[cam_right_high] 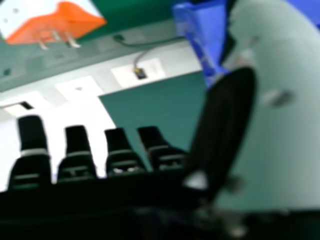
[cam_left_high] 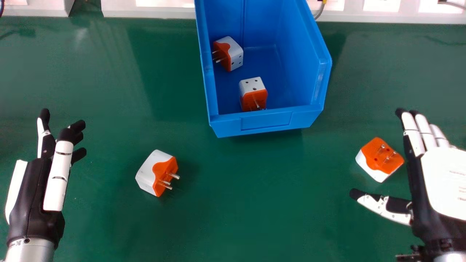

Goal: Pick all objects and put in blue box

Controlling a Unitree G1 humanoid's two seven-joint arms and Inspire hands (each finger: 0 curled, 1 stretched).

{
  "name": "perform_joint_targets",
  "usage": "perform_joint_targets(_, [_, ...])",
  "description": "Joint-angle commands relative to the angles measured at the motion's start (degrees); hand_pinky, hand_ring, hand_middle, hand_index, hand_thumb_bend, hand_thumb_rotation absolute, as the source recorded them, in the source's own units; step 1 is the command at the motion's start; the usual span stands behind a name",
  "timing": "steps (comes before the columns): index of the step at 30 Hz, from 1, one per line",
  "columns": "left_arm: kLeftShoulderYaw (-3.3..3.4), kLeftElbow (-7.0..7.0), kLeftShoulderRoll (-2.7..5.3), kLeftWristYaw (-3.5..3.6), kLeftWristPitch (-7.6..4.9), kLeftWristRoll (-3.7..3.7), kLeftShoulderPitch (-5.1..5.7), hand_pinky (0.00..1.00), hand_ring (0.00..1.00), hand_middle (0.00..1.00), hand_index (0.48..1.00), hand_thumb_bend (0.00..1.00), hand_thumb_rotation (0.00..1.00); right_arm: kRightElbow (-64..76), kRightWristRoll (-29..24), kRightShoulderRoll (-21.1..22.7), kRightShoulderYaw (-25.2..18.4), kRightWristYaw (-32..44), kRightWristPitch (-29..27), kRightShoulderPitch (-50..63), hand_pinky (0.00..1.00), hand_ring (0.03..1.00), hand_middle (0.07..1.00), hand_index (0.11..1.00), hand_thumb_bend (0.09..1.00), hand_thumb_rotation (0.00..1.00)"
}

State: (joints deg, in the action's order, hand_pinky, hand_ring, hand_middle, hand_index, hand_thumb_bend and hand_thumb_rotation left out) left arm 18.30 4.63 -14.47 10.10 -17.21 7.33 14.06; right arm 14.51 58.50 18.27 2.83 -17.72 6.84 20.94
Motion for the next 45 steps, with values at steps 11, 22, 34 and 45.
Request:
perform_joint_targets(11, [0.31,-0.68,-0.72,0.42,-0.78,0.15,-0.35,0.9,0.94,0.92,0.929,0.49,1.0,-9.25,0.6,1.2,2.07,1.03,4.75,-9.03,0.73,0.85,0.881,0.866,0.602,0.37])
perform_joint_targets(22, [0.6,-0.67,-0.91,0.81,-0.66,0.18,-0.35,0.92,0.94,0.93,0.935,0.49,1.0,-17.96,-0.94,3.68,3.95,8.38,10.16,-17.29,0.75,0.853,0.88,0.856,0.58,0.41])
perform_joint_targets(34, [0.81,-1.91,-0.86,0.97,-0.29,0.21,0.5,0.91,0.94,0.92,0.93,0.5,1.0,-24.46,-2.78,7.44,6.12,12.93,13.26,-23.91,0.74,0.843,0.867,0.853,0.552,0.44])
perform_joint_targets(45, [0.81,-2.78,-0.74,1.22,0.09,0.57,0.97,0.91,0.94,0.93,0.933,0.5,1.0,-28.49,-3.94,8.91,8.83,14.92,14.32,-28.83,0.77,0.862,0.88,0.868,0.532,0.46])
